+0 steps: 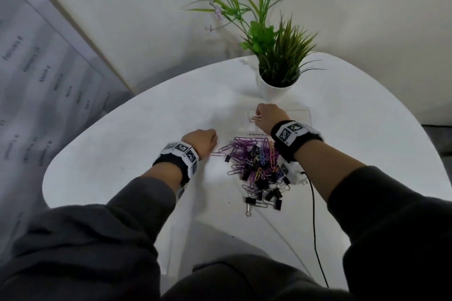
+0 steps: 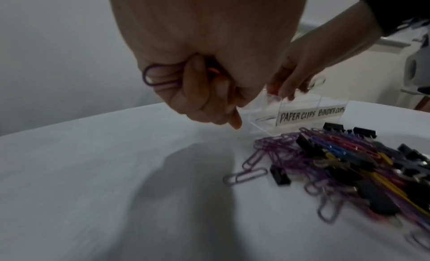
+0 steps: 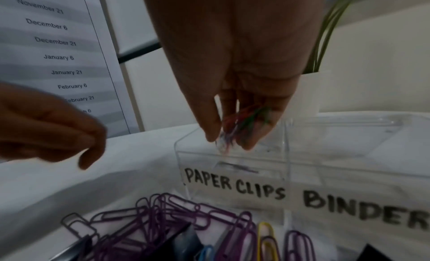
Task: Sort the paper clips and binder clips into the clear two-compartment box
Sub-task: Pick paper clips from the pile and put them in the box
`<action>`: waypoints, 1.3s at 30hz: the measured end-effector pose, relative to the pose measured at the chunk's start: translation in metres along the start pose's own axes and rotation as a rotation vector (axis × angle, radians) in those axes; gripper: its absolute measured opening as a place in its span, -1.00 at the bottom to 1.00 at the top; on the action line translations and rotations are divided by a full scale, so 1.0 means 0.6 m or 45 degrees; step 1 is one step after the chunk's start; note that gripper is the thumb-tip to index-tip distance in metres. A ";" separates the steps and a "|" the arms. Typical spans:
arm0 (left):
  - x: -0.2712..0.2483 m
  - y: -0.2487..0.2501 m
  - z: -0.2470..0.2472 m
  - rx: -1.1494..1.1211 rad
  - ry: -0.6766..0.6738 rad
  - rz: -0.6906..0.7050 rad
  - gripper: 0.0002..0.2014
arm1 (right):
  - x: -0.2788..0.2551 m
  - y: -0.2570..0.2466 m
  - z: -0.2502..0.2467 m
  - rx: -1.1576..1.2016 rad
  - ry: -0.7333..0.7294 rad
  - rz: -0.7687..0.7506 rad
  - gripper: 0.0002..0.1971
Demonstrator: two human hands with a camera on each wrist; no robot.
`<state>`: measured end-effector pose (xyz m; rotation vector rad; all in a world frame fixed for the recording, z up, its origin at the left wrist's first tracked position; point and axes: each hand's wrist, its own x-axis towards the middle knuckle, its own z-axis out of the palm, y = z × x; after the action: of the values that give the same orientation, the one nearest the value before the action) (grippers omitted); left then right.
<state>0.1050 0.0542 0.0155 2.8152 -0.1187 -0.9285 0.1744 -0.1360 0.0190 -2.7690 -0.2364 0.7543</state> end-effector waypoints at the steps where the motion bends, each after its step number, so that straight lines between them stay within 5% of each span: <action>1: 0.011 0.009 -0.011 0.026 0.013 0.040 -0.66 | 0.001 0.003 0.002 0.023 -0.019 -0.027 -0.70; 8: 0.094 0.115 -0.075 0.217 0.277 0.357 -0.68 | -0.063 0.064 -0.005 0.249 0.342 -0.045 -0.78; 14: 0.131 0.192 -0.056 0.107 0.177 0.461 -0.75 | -0.137 0.113 0.062 0.239 0.184 0.014 -0.80; 18: 0.119 0.186 -0.034 0.102 0.109 0.456 -0.63 | -0.152 0.123 0.085 0.219 0.146 0.032 -0.81; 25: 0.051 0.124 -0.003 0.077 0.492 0.453 -0.69 | -0.149 0.144 0.089 0.105 0.239 0.009 -0.76; 30: 0.025 0.100 0.049 0.255 0.259 0.382 -0.67 | -0.135 0.147 0.096 -0.180 0.183 -0.102 -0.59; 35: 0.040 0.088 0.081 0.256 0.243 0.352 -0.49 | -0.115 0.154 0.107 -0.402 0.161 -0.275 -0.57; 39: 0.051 0.084 0.100 0.276 0.293 0.361 -0.53 | -0.111 0.158 0.116 -0.423 0.179 -0.307 -0.63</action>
<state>0.0925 -0.0078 -0.0400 2.9665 -0.6026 -0.5555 0.0899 -0.2268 -0.0352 -3.0052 -0.7100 0.4939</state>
